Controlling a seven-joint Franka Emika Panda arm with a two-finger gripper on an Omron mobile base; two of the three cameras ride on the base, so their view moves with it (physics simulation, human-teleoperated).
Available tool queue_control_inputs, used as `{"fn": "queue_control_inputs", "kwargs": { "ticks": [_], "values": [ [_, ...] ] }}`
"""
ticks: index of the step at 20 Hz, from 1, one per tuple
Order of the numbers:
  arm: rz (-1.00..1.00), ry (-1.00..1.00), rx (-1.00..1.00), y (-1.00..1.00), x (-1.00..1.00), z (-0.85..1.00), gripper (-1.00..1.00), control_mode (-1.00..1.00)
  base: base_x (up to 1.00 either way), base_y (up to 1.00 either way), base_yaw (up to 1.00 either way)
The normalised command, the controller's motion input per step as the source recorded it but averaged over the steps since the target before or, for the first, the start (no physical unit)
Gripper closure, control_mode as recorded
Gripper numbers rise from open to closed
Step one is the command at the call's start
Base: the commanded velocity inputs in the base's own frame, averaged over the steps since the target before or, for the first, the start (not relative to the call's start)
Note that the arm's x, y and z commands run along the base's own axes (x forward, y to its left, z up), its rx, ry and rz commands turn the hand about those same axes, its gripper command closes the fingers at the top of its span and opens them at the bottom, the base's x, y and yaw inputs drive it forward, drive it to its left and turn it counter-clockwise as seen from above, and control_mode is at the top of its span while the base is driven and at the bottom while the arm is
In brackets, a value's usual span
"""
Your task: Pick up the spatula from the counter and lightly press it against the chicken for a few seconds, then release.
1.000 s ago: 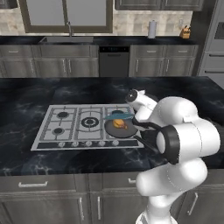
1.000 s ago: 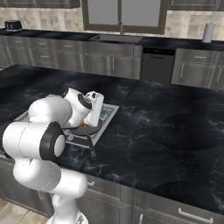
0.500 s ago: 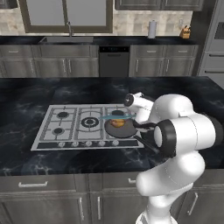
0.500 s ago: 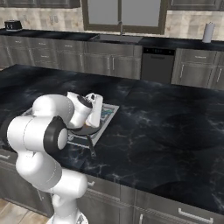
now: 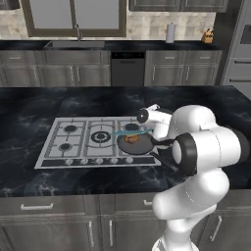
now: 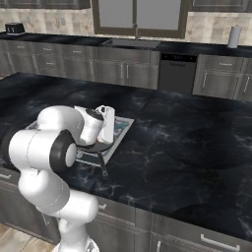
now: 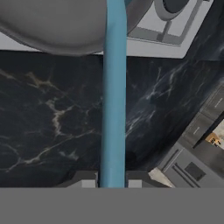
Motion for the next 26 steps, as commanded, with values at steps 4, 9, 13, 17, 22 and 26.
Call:
{"fn": "queue_control_inputs", "kwargs": {
  "ticks": [4,9,13,17,22,26],
  "values": [
    [0.04,0.00,-0.06,-0.02,0.12,0.00,1.00,-1.00,0.00,0.00,0.00],
    [0.04,0.00,-0.06,0.00,0.15,0.00,1.00,-1.00,0.00,0.00,0.00],
    [0.04,0.00,-0.06,0.00,0.08,0.00,1.00,-1.00,0.00,0.00,0.00],
    [0.01,0.00,-0.04,0.00,0.00,0.00,1.00,-1.00,0.00,0.00,0.00],
    [0.00,0.00,0.00,0.00,0.00,0.00,1.00,-1.00,0.00,0.00,0.00],
    [0.00,0.00,0.00,0.00,0.00,0.00,1.00,-1.00,0.00,0.00,0.00]
  ]
}}
